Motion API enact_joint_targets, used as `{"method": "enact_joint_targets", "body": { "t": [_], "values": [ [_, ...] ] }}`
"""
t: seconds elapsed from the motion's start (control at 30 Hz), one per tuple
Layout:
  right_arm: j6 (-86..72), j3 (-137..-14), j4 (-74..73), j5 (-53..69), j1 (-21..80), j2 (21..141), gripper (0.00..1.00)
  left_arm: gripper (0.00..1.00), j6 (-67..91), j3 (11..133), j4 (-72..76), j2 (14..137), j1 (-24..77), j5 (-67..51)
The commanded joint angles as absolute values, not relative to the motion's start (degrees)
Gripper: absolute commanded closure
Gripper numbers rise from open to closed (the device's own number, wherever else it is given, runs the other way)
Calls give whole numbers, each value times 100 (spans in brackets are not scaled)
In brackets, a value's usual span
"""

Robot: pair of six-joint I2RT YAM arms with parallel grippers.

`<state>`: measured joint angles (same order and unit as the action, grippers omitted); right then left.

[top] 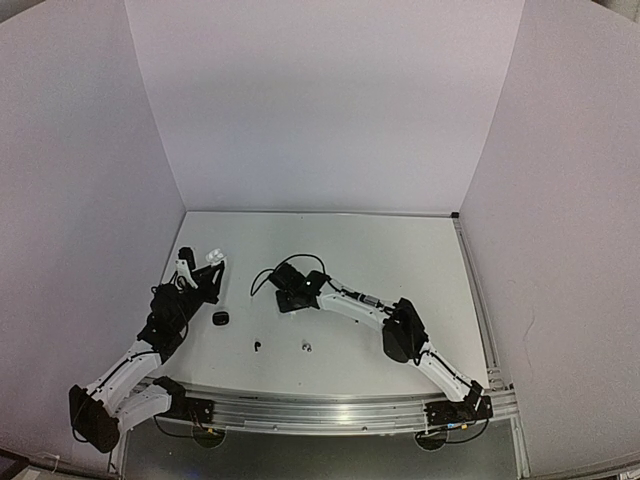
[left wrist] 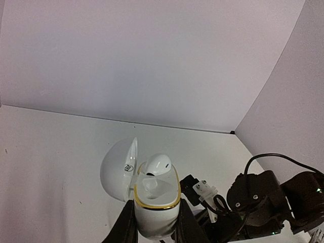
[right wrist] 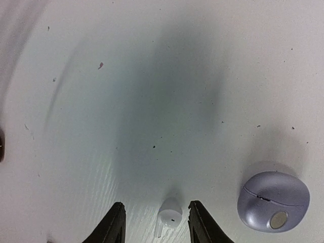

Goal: Insert the wireless bluetooth earbuds into the charging case
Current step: Pick up the left earbud from the center of the board.

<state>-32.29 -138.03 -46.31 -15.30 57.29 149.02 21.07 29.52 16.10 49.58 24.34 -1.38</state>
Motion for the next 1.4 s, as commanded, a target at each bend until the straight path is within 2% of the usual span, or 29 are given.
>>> {"method": "enact_joint_targets", "body": {
  "t": [0.0,0.63,0.9,1.37],
  "values": [
    [-3574,-14045,-4685,-1608,5730,15302,61,100,2118,2948,1909,4875,2452,-169],
    [-3718,-13190,-4754,-1868,5832,14941,66,100,2100,2969,1905,4914,2452,-160],
    [-3690,-13214,-4810,-1761,5883,14961,70,100,2092,2986,1927,4952,2455,-188],
    [-3816,-13199,-4852,-1576,5958,14937,69,100,2100,2996,1952,4962,2456,-206]
  ]
}}
